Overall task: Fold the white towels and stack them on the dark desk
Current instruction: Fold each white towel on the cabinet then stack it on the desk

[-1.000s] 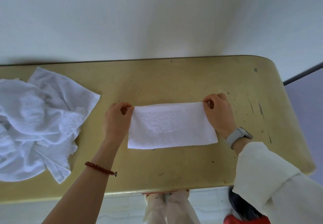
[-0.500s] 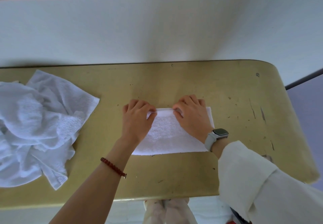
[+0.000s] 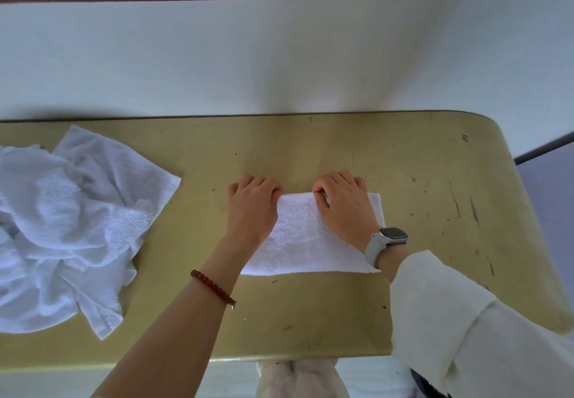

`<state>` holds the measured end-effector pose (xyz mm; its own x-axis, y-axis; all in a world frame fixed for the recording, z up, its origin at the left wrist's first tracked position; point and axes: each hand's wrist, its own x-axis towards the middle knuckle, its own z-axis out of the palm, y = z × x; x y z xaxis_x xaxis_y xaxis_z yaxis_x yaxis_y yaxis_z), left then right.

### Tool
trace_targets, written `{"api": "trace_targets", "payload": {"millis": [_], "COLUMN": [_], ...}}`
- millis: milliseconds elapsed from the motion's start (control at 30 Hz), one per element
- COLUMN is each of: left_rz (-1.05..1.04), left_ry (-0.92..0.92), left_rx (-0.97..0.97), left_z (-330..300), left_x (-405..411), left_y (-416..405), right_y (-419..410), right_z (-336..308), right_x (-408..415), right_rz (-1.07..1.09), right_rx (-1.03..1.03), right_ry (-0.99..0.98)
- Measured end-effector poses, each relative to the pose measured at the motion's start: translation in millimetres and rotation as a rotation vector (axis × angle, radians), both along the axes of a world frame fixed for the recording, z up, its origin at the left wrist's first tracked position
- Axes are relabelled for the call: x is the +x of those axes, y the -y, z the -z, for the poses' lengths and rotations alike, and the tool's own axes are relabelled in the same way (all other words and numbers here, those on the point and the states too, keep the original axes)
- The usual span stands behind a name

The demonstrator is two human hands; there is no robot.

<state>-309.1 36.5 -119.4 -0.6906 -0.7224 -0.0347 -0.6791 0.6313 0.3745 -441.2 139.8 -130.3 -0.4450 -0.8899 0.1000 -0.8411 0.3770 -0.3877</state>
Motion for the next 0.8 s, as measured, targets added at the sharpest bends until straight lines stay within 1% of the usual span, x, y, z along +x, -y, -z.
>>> {"api": "trace_targets", "payload": {"millis": [133, 233, 333, 400, 467, 533, 600, 700, 800], "left_rz": [-0.016, -0.045, -0.103, -0.101, -0.039, 0.063, 0.128, 0.108, 0.081], "left_ry": [0.040, 0.034, -0.057, -0.104, -0.129, -0.075, 0.041, 0.221, 0.270], "left_rx": [-0.042, -0.072, -0.194, -0.225, -0.225, -0.203, -0.151, -0.086, -0.069], "left_z": [0.8, 1.4, 4.7, 3.7, 2.3, 5.1, 10.3, 16.6, 24.8], "left_x": [-6.7, -8.6, -1.7, 9.4, 20.7, 27.6, 27.4, 24.8, 28.5], "left_y": [-0.8, -3.8, -7.5, -17.0, -34.2, -53.3, -64.0, -64.2, -61.8], "right_y": [2.5, 2.6, -8.4, -24.5, -40.7, -51.4, -54.9, -57.8, -65.3], "right_z": [-0.4, -3.3, -9.6, -12.9, -13.0, -8.9, -3.0, 6.7, 14.3], "right_x": [-0.9, 0.0, 4.0, 11.6, 21.3, 29.8, 32.7, 29.5, 23.1], "right_rz": [0.018, 0.013, 0.026, 0.017, -0.003, 0.000, 0.037, 0.109, 0.104], "right_rx": [0.022, 0.023, -0.030, 0.001, 0.068, 0.141, 0.223, 0.316, 0.341], "right_ry": [0.024, 0.014, -0.120, -0.203, -0.275, -0.308, -0.295, -0.202, -0.159]}}
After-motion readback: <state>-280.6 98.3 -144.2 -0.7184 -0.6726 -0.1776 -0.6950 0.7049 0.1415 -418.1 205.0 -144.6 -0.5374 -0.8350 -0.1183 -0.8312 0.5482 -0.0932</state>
